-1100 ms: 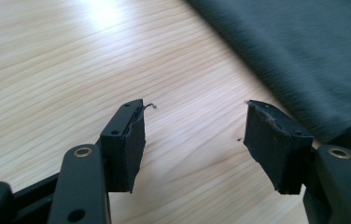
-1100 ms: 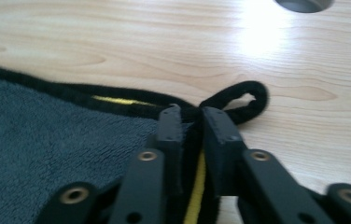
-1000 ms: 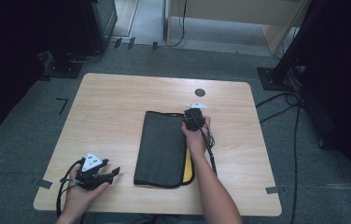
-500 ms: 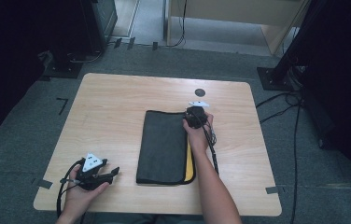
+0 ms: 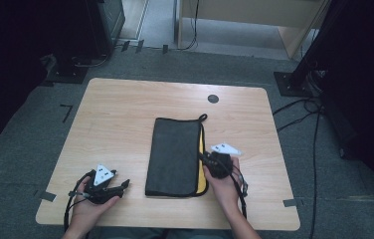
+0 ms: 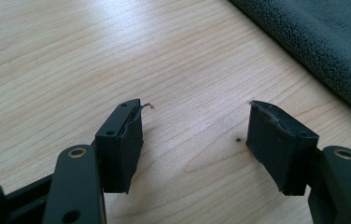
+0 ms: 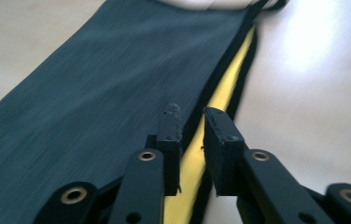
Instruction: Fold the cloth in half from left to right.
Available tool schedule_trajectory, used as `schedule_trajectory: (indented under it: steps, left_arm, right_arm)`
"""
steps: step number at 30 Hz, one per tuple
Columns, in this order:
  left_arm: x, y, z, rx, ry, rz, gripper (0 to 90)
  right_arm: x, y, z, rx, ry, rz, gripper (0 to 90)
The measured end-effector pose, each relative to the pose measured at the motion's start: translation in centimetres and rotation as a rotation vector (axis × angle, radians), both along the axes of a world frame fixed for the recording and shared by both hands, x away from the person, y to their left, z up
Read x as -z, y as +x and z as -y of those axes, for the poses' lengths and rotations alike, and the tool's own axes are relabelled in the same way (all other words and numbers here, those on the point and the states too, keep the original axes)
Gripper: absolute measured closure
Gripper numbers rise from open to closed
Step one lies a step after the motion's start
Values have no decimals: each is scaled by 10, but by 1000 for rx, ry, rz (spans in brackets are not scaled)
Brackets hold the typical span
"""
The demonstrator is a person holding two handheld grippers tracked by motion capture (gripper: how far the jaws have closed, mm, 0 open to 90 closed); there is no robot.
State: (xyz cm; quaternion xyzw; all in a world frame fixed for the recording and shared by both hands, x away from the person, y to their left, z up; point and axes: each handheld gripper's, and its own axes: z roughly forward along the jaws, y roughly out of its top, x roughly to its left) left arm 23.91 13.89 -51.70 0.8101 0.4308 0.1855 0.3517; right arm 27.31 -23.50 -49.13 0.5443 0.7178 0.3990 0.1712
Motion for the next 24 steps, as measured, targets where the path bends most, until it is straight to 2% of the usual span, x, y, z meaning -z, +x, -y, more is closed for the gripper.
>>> schedule_trajectory:
  steps: [3,6,10,12,17,20,22,24]
  left_arm:
    - [0,0,0,-3,-2,3,363]
    - [0,0,0,-3,-2,4,363]
    - [0,0,0,-1,-3,3,360]
    - [0,1,0,3,1,4,356]
    - [0,1,0,2,0,3,355]
    - [0,1,1,3,0,3,355]
    - [0,1,0,3,0,3,355]
    - [0,1,1,3,1,3,355]
  right_arm:
    - [6,-27,-6,-15,-6,-25,792]
    - [10,-45,-10,-9,-24,-43,765]
    - [16,-61,-9,9,18,-80,738]
    - [18,-65,-8,10,63,-96,735]
    - [22,-67,-15,-7,106,-126,723]
    - [23,-68,-19,5,61,-107,821]
    - [21,-68,-18,9,68,-100,872]
    - [17,-69,-17,10,69,-91,884]
